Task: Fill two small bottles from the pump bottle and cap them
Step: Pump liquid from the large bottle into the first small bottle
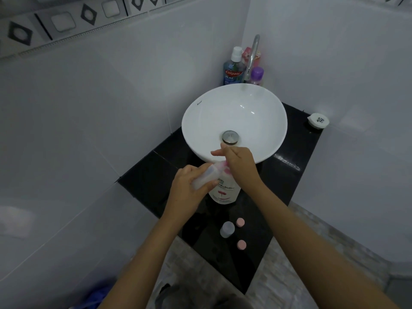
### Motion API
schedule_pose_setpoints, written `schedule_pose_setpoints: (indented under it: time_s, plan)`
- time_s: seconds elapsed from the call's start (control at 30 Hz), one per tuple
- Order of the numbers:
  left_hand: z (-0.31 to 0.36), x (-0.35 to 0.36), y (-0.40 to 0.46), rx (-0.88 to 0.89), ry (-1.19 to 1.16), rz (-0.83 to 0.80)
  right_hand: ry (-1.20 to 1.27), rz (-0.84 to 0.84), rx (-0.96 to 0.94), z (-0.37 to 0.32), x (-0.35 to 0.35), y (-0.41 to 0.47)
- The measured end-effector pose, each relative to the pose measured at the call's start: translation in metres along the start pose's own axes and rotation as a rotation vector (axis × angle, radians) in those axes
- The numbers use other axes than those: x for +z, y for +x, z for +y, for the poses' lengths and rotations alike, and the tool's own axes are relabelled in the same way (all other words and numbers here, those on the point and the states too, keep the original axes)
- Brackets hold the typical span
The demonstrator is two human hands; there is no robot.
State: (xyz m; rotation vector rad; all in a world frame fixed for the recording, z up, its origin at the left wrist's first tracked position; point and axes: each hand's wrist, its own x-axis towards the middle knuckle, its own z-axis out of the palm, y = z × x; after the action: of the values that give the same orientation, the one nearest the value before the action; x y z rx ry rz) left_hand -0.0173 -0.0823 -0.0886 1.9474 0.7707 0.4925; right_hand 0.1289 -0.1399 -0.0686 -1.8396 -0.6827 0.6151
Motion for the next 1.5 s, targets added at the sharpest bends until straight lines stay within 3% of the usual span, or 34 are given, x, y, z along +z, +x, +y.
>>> schedule_pose_setpoints:
  time_s: [0.77,1.5]
  plan:
    - [0.012,-0.004,0.003,0.017,-0.011,0.008,0.113,0.046,-0.021,-0.002,-0.004,0.002]
    - [0.006,-0.009,0.005,0.005,0.041,-0.016,0.046,0.052,-0.025,0.013,0.004,-0.002]
